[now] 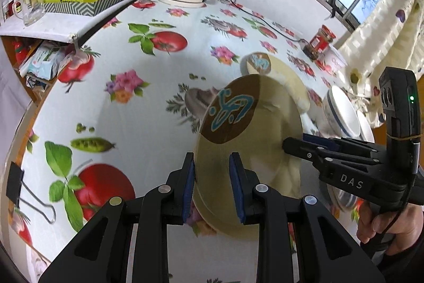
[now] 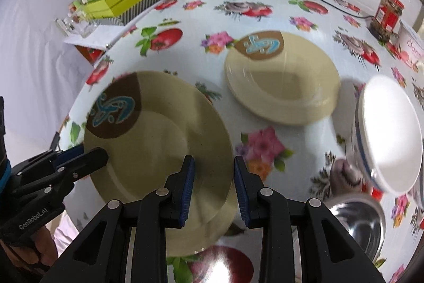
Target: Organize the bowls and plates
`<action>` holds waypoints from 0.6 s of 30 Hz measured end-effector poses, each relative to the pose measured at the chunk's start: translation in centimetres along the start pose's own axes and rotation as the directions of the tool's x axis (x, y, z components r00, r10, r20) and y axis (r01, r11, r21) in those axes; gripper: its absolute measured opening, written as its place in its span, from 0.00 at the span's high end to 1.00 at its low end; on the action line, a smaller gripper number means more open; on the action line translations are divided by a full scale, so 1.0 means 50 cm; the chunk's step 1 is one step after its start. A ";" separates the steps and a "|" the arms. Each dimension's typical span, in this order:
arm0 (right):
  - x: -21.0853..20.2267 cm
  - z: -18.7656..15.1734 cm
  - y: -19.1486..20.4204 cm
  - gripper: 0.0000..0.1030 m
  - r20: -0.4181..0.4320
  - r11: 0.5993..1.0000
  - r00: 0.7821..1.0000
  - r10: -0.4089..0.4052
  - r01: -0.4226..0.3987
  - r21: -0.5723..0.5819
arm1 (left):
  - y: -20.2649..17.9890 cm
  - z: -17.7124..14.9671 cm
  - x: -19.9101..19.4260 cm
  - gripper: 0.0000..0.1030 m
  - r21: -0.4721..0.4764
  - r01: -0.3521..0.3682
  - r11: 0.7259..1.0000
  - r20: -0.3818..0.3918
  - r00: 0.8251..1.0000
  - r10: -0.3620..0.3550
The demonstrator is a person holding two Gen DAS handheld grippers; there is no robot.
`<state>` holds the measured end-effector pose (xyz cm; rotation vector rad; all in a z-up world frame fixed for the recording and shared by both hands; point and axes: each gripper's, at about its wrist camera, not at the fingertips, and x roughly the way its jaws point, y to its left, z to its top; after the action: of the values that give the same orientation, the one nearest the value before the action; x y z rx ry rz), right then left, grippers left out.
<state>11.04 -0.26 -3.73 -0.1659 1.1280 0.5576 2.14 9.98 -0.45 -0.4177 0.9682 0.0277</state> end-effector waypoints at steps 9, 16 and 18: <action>-0.003 -0.025 -0.004 0.72 -0.009 1.000 1.000 -0.015 0.015 -0.007 | -0.010 -0.022 0.011 0.74 0.020 -0.018 1.000 -0.032 0.999 0.019; 0.008 -0.033 -0.002 0.72 -0.020 0.999 0.999 -0.029 0.028 -0.023 | -0.013 -0.030 0.026 0.74 0.038 -0.053 0.998 -0.052 0.997 0.054; 0.013 -0.035 0.000 0.72 -0.018 0.999 0.999 -0.041 0.041 -0.031 | -0.015 -0.031 0.025 0.74 0.046 -0.051 0.998 -0.049 0.997 0.053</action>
<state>9.81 -0.72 -5.04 -0.2211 1.1320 0.5381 1.79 8.56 -1.99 -0.3532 1.0268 0.0427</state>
